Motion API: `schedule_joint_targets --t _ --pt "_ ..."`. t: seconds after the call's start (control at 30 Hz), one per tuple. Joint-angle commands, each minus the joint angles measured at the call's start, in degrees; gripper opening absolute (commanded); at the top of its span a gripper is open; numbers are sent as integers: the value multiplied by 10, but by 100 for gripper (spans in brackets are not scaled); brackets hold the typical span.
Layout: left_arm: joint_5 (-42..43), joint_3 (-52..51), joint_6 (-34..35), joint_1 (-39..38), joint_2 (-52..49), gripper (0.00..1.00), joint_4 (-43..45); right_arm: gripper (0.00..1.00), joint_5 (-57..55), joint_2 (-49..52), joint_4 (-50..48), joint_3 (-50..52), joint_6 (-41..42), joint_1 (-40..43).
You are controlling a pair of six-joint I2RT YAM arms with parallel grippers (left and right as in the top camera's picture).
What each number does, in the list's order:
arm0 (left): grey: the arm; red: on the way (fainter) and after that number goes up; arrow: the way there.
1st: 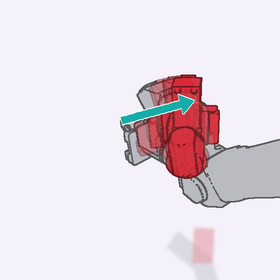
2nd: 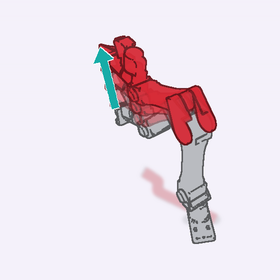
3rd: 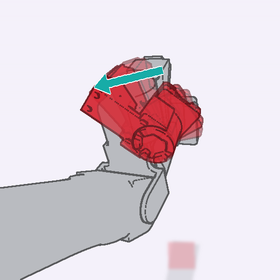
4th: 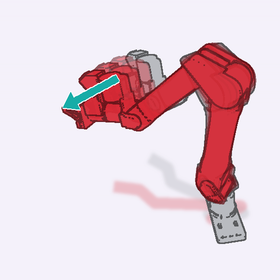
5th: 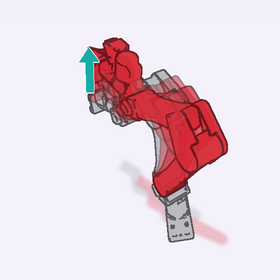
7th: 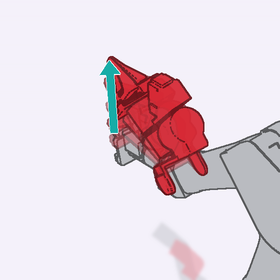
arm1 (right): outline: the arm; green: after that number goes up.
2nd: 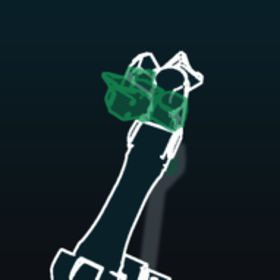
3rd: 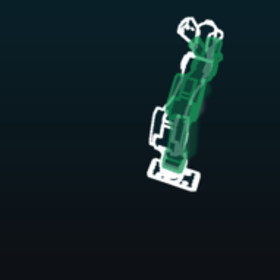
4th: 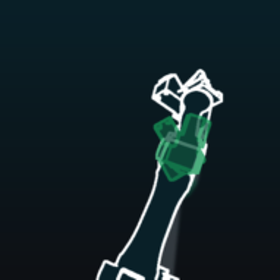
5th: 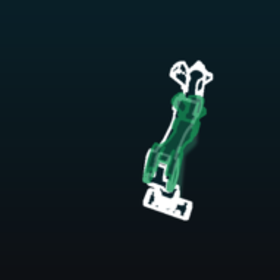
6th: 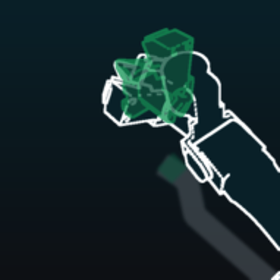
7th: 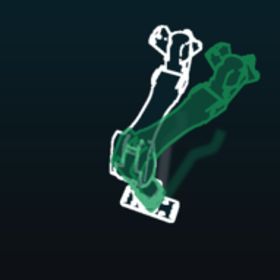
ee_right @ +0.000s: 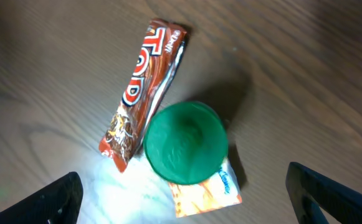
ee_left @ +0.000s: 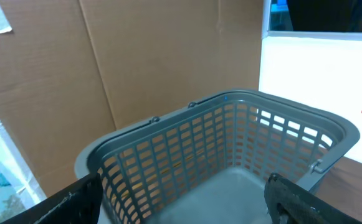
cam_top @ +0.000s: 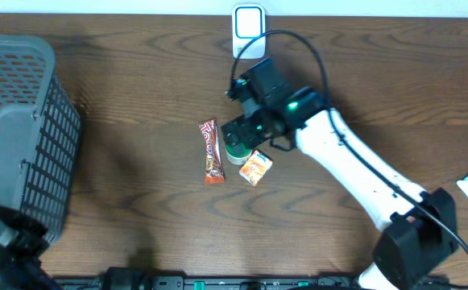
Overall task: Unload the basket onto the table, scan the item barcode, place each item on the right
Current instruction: 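Reach right gripper to the green-capped jar and grasp it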
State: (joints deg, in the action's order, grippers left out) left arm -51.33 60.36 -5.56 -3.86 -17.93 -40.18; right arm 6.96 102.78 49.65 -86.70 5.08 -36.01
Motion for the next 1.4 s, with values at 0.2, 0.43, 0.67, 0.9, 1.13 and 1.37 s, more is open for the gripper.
schedule_joint_targets --t 0.2,0.43,0.67,0.9,1.13,1.37 --pt "-7 -3 5 -1 87 83 -40 99 -37 95 6 0 -75 -2" --pt "-7 -3 5 -1 96 83 -57 99 -37 105 -6 -2 -101 -15" --pt "-7 -3 5 -1 96 84 -59 99 -37 115 5 -7 -108 -20" --pt "-7 -3 5 -1 96 83 -59 99 -62 115 36 -66 -108 -9" --pt "-7 -3 5 -1 96 84 -61 99 -62 115 40 -87 -103 -7" --pt "-7 -3 5 -1 96 83 -61 99 -68 115 41 -89 -90 -5"
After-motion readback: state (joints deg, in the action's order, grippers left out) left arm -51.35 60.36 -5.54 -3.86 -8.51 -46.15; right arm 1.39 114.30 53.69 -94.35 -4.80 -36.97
